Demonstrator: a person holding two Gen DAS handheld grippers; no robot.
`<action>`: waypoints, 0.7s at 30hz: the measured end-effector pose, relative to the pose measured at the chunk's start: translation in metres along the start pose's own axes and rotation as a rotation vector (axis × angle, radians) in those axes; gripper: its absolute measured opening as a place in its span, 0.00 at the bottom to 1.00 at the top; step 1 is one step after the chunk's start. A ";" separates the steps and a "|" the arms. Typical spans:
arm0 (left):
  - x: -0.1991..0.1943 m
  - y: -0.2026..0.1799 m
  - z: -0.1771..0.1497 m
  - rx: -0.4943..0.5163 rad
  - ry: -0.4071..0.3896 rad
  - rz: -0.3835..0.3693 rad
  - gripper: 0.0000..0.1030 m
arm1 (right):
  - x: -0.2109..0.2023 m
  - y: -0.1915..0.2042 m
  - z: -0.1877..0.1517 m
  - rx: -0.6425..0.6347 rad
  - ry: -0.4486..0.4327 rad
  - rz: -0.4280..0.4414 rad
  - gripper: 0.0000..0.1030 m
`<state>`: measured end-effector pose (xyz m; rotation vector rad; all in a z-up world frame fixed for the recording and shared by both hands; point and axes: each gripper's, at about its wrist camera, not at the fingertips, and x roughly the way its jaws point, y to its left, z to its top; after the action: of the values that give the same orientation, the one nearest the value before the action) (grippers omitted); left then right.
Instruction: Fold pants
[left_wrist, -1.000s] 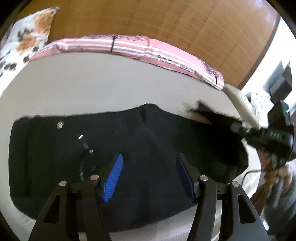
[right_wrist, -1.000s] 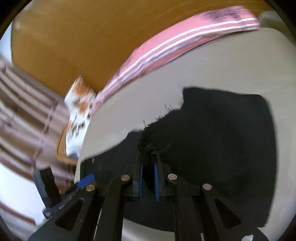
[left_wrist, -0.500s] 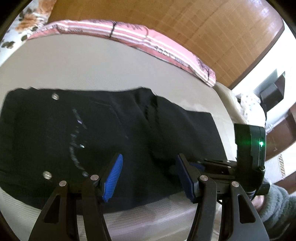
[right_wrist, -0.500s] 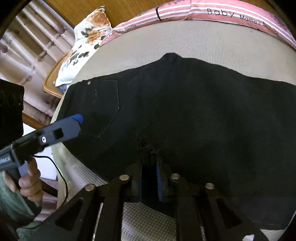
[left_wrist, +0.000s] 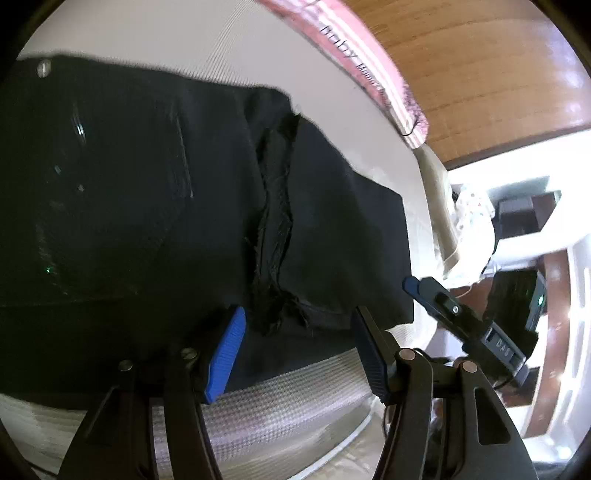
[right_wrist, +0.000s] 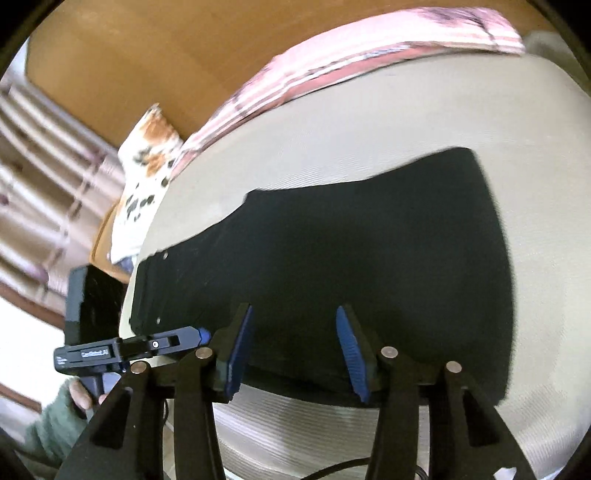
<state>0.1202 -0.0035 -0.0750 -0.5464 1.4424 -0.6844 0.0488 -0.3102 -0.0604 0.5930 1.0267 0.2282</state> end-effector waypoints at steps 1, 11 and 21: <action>0.003 0.002 0.001 -0.018 0.007 -0.005 0.59 | -0.004 -0.006 -0.001 0.013 -0.005 -0.002 0.43; 0.028 -0.005 0.006 -0.037 0.055 0.005 0.25 | -0.006 -0.028 -0.003 0.074 -0.012 -0.041 0.44; -0.008 -0.028 -0.014 0.097 -0.054 0.081 0.09 | -0.014 -0.043 -0.006 0.075 -0.020 -0.133 0.44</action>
<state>0.1033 -0.0166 -0.0499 -0.4257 1.3655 -0.6671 0.0330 -0.3493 -0.0765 0.5913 1.0548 0.0672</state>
